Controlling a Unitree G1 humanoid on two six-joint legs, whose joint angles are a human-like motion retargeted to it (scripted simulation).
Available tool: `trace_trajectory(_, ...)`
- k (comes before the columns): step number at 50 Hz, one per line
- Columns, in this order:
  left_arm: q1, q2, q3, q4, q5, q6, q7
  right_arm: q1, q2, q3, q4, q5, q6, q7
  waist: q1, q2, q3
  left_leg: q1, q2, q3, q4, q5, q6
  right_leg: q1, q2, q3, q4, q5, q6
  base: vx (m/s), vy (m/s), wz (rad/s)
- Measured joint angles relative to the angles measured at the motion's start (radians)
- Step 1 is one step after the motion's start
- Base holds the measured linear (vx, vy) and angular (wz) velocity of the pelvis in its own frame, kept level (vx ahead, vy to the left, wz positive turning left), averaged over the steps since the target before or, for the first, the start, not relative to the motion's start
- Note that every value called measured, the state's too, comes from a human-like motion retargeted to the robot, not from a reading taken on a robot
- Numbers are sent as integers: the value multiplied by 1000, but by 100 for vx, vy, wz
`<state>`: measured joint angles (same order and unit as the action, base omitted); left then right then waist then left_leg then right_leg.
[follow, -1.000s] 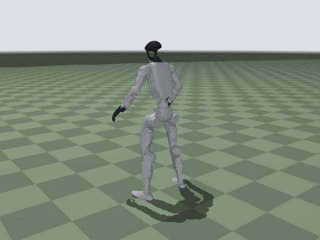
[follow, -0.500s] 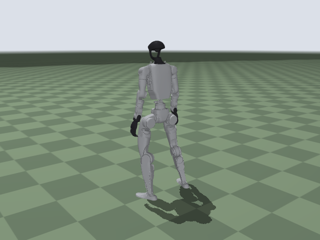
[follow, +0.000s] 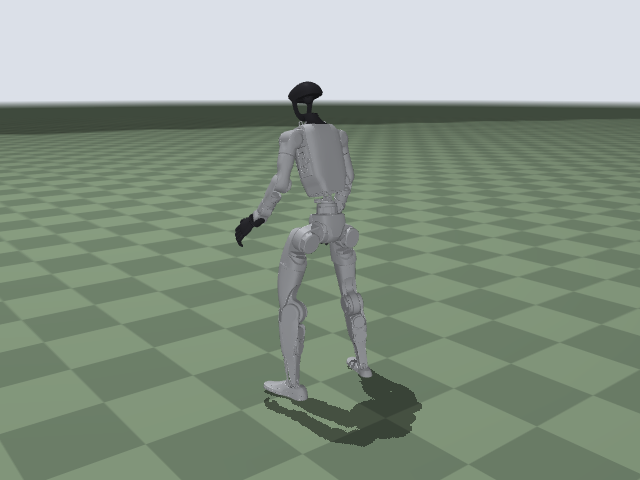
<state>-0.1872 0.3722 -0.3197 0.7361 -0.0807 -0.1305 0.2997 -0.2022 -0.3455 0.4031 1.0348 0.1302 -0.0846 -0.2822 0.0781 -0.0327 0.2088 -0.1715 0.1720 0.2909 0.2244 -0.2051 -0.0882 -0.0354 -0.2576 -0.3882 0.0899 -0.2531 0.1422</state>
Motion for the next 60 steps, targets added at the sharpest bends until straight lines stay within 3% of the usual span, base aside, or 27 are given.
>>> trace_trajectory(3,69,-29,19,72,32,14,-17,28,20,8,79,-67,18,53,5,-8,-37,47,-2,13,-69,-2,0,13,8,2,1,2,-3,14,8,-8)
trace_trajectory(10,199,-73,139,234,-177,38,6,87,25,-44,117,-122,35,100,-11,-24,-78,112,11,48,-83,-34,-32,23,12,37,59,-22,-43,12,13,-21)
trace_trajectory(17,220,-1,28,252,-170,53,64,66,-8,-51,73,-81,33,30,-21,-31,-54,133,24,82,-61,-67,-22,-24,4,69,151,-58,-39,0,9,-29)
trace_trajectory(23,97,56,-123,242,-138,62,38,12,-26,-24,-12,-26,21,-24,-9,-42,26,105,9,86,-53,-56,-11,-54,-13,45,145,-63,-17,-11,-2,-5)
trace_trajectory(30,-119,84,-175,123,-145,35,34,-46,-92,71,-204,0,-7,-60,1,-22,231,-5,-5,36,53,-49,-21,-103,-54,0,192,-91,-52,-20,-7,33)
trace_trajectory(33,-166,112,-196,10,-161,21,63,-77,-153,161,-298,-45,-5,-45,-21,-3,298,-119,18,10,190,-95,-28,-198,-79,2,320,-143,-65,-20,-7,29)
trace_trajectory(40,-200,281,-352,-241,-31,64,76,-108,-307,353,-509,-199,29,9,-103,19,311,-492,96,-68,640,-241,-56,-535,-152,46,764,-319,-106,-12,-4,21)
trace_trajectory(47,-317,502,-575,-420,163,67,58,-108,-468,401,-684,-361,3,-215,-147,30,311,-811,134,-163,1067,-350,-94,-812,-234,123,1189,-493,-139,-2,-1,13)
trace_trajectory(53,-340,649,-652,-597,166,9,324,-88,-581,390,-870,-333,-12,-464,-163,30,311,-1034,166,-216,1391,-431,-84,-1030,-288,225,1512,-613,-150,0,0,0)
trace_trajectory(58,-304,753,-640,-754,134,-61,619,-40,-670,345,-1040,-314,-14,-649,-132,29,311,-1230,247,-249,1638,-485,-32,-1272,-276,339,1741,-620,-145,2,5,-52)
trace_trajectory(60,-294,810,-633,-818,124,-75,715,-25,-705,340,-1107,-312,-8,-706,-124,25,311,-1301,274,-261,1702,-483,-43,-1352,-256,370,1798,-620,-163,0,6,-50)
